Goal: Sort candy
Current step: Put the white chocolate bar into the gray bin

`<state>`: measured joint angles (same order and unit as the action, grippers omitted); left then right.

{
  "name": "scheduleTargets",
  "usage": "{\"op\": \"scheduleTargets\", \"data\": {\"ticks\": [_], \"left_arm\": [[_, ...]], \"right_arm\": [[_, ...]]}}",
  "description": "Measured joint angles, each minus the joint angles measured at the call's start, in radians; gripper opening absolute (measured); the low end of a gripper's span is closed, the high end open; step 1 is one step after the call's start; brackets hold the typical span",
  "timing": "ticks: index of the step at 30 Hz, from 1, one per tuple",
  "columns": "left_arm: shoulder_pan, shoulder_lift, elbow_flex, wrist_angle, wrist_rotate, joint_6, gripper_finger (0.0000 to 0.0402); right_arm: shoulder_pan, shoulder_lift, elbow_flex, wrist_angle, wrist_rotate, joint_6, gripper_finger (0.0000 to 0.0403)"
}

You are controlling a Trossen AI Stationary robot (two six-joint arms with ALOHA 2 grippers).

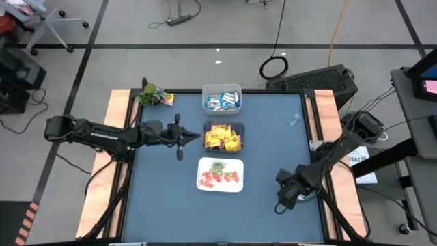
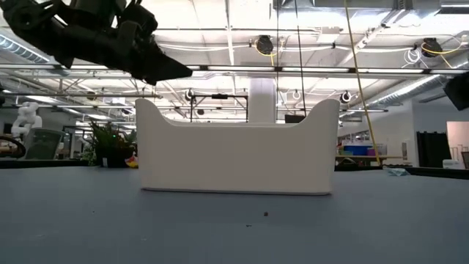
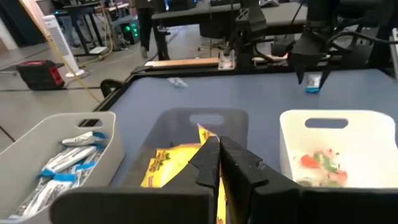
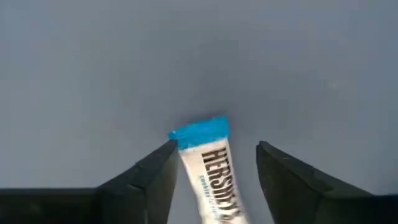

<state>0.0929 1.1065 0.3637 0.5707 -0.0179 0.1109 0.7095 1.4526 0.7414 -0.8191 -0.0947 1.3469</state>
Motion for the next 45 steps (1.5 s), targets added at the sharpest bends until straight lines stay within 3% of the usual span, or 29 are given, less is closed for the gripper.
{"op": "scheduleTargets", "data": {"ticks": [6, 13, 19, 25, 30, 36, 45], "left_arm": [[0.000, 0.000, -0.014, -0.003, -0.017, 0.000, 0.0019], [0.000, 0.000, -0.014, -0.013, -0.025, 0.000, 0.0019], [0.001, 0.000, -0.077, 0.009, -0.111, 0.000, 0.0019], [0.001, -0.008, -0.176, 0.145, -0.133, -0.027, 0.0019], [0.001, -0.037, -0.204, 0.165, -0.144, -0.051, 0.0019], [0.001, -0.062, -0.244, 0.194, -0.145, -0.053, 0.0019], [0.001, -0.062, -0.267, 0.208, -0.147, -0.053, 0.0019]], "right_arm": [[0.031, 0.076, 0.000, 0.036, -0.087, -0.003, 0.0221], [0.040, 0.086, 0.002, 0.034, -0.085, -0.039, 0.0212], [0.040, 0.086, 0.002, 0.024, -0.085, -0.100, 0.0153], [0.028, 0.086, 0.004, 0.018, -0.098, -0.148, 0.0075], [-0.013, 0.072, 0.040, -0.021, -0.091, -0.203, 0.0060], [-0.115, 0.002, 0.074, -0.020, 0.069, -0.297, 0.0055], [-0.367, -0.043, 0.164, 0.051, 0.395, -0.679, 0.0018]]}}
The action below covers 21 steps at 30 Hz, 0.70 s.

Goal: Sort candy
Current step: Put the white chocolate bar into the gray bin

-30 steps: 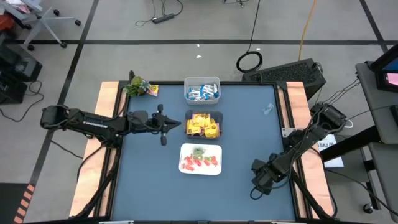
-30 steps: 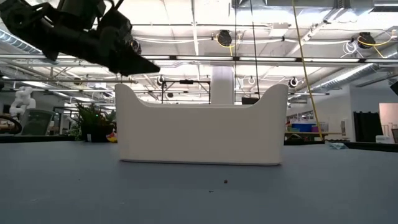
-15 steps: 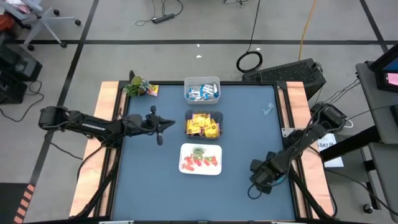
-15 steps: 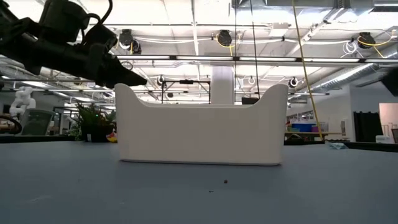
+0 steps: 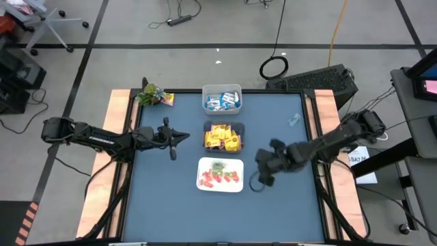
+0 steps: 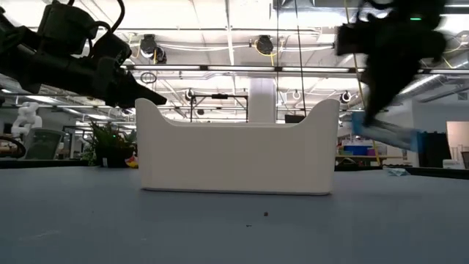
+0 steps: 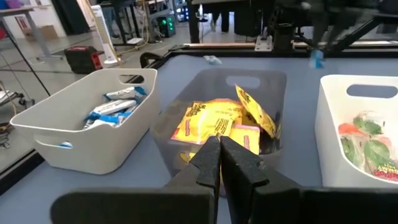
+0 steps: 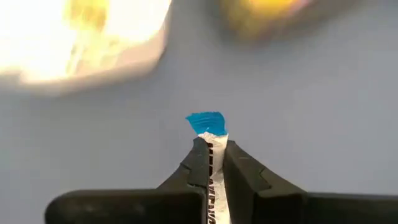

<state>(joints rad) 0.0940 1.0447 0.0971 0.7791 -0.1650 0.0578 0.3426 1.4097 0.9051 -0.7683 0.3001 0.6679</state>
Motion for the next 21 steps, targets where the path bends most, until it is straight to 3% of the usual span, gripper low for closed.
{"op": "scheduleTargets", "data": {"ticks": [5, 9, 16, 21], "left_arm": [[0.000, 0.000, 0.000, 0.001, 0.000, 0.000, 0.0019], [0.000, 0.000, 0.000, 0.001, 0.000, 0.000, 0.0019], [0.000, 0.000, 0.000, 0.000, 0.000, 0.000, 0.0019], [0.000, 0.000, 0.000, -0.001, 0.000, 0.000, 0.0019]], "right_arm": [[-0.175, 0.000, 0.086, 0.140, 0.201, -0.238, 0.0018], [-0.331, 0.001, 0.137, 0.337, 0.218, -0.414, 0.0018], [-0.611, 0.099, 0.210, 0.557, 0.039, -0.592, 0.0018], [-0.763, 0.225, 0.305, 0.588, -0.067, -0.641, 0.0018]]}}
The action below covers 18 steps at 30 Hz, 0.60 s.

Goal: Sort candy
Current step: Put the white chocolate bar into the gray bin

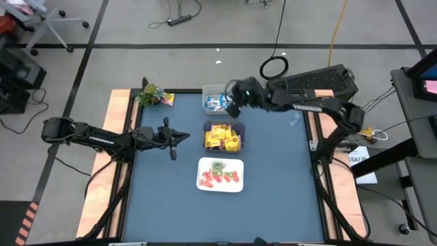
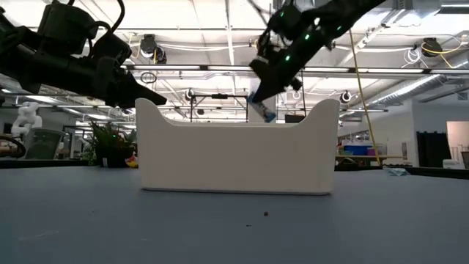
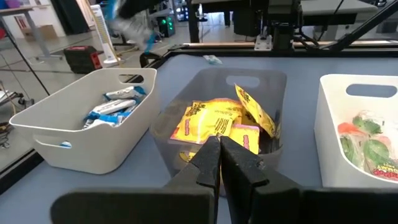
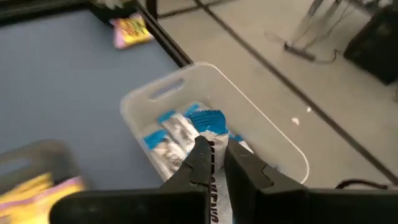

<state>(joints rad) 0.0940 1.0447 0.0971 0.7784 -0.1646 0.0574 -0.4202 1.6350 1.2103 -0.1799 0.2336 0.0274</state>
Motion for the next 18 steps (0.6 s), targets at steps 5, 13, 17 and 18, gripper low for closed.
{"op": "scheduleTargets", "data": {"ticks": [5, 13, 17, 18], "left_arm": [[0.000, 0.000, 0.000, 0.000, 0.000, 0.000, 0.0019], [0.000, 0.000, 0.000, -0.003, 0.001, 0.000, 0.0019], [0.000, 0.000, 0.000, -0.009, 0.001, 0.000, 0.0019], [0.000, 0.000, 0.000, -0.012, 0.001, 0.000, 0.0019]], "right_arm": [[-0.103, 0.150, 0.093, -0.007, -0.124, -0.006, 0.0018], [-0.170, 0.335, 0.208, -0.036, -0.220, -0.013, 0.0021], [-0.175, 0.376, 0.222, -0.043, -0.255, -0.013, 0.0047], [-0.175, 0.379, 0.222, -0.047, -0.257, -0.013, 0.0058]]}}
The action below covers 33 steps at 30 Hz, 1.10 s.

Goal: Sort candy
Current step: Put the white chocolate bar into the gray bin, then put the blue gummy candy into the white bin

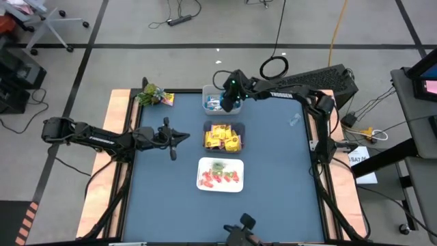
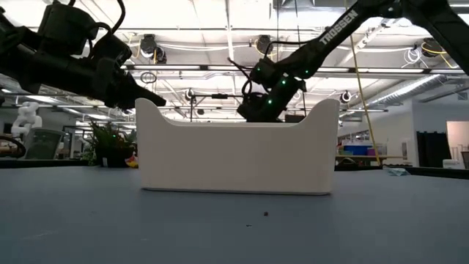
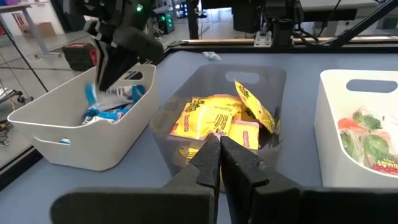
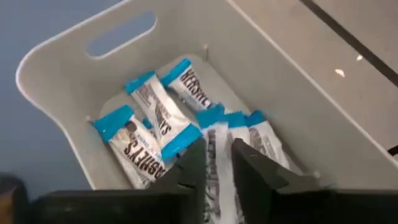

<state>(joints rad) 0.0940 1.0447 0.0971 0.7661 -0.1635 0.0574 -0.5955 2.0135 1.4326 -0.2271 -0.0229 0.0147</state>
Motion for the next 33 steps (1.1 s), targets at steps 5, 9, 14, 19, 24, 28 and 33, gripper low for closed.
{"op": "scheduleTargets", "data": {"ticks": [5, 9, 14, 19, 24, 28, 33], "left_arm": [[0.000, 0.000, 0.000, -0.001, 0.000, 0.000, 0.0019], [0.000, 0.000, 0.000, -0.001, 0.001, 0.000, 0.0019], [0.000, 0.000, 0.000, -0.012, 0.001, 0.000, 0.0019], [0.000, 0.000, 0.000, -0.021, 0.002, 0.000, 0.0019], [0.000, 0.000, 0.000, -0.021, 0.002, 0.000, 0.0019], [0.000, 0.000, 0.000, -0.019, 0.002, 0.000, 0.0019], [0.000, 0.000, 0.000, -0.015, 0.002, 0.000, 0.0019]], "right_arm": [[0.000, -0.018, 0.001, -0.030, 0.004, 0.000, 0.0120], [0.001, -0.076, 0.001, -0.103, 0.044, -0.022, 0.0157], [0.014, -0.214, -0.025, -0.276, 0.049, -0.087, 0.0129], [0.018, -0.425, -0.205, -0.347, 0.045, -0.067, 0.0022], [0.018, -0.640, -0.507, -0.320, 0.051, 0.085, 0.0018], [0.012, -0.779, -0.706, -0.343, 0.121, 0.299, 0.0020], [0.011, -0.863, -0.842, -0.405, 0.264, 0.423, 0.0046]]}}
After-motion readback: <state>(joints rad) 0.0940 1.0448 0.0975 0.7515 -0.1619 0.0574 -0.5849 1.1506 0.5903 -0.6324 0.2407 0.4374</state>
